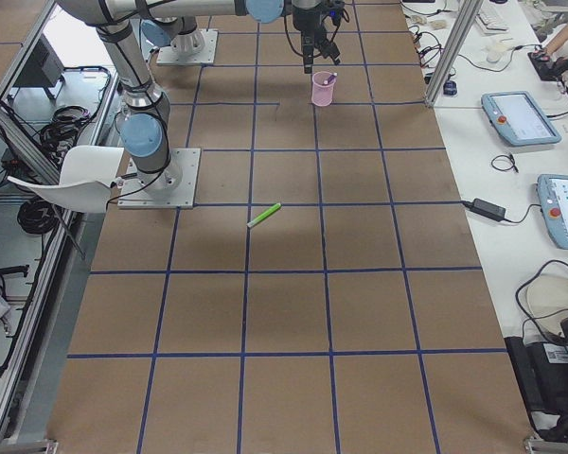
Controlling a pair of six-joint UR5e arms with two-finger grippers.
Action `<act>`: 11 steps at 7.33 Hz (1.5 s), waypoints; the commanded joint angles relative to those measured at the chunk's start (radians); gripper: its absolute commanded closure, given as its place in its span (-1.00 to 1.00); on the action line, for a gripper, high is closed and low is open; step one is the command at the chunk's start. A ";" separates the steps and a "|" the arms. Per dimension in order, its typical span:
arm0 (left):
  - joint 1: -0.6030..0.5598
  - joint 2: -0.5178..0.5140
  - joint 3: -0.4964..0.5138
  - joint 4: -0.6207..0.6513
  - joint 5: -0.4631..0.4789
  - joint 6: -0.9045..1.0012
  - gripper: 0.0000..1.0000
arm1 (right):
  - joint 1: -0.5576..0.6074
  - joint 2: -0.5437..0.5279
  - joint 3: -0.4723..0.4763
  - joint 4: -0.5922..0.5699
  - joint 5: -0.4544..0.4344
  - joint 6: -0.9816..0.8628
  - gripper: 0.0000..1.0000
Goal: Insert purple and pink pens into pink cup
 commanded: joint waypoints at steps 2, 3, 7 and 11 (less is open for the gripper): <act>0.093 0.058 0.069 -0.258 -0.082 0.160 -1.00 | 0.000 0.005 0.000 0.000 -0.001 -0.001 -1.00; 0.135 0.083 0.120 -0.384 -0.082 0.272 -1.00 | 0.000 0.005 0.000 -0.001 0.001 -0.001 -1.00; 0.331 0.190 0.153 -0.753 -0.273 0.708 -1.00 | -0.003 0.007 -0.014 -0.096 0.009 0.008 -1.00; 0.463 0.297 0.123 -0.885 -0.274 0.917 -1.00 | 0.002 0.008 -0.002 -0.124 0.009 0.007 -1.00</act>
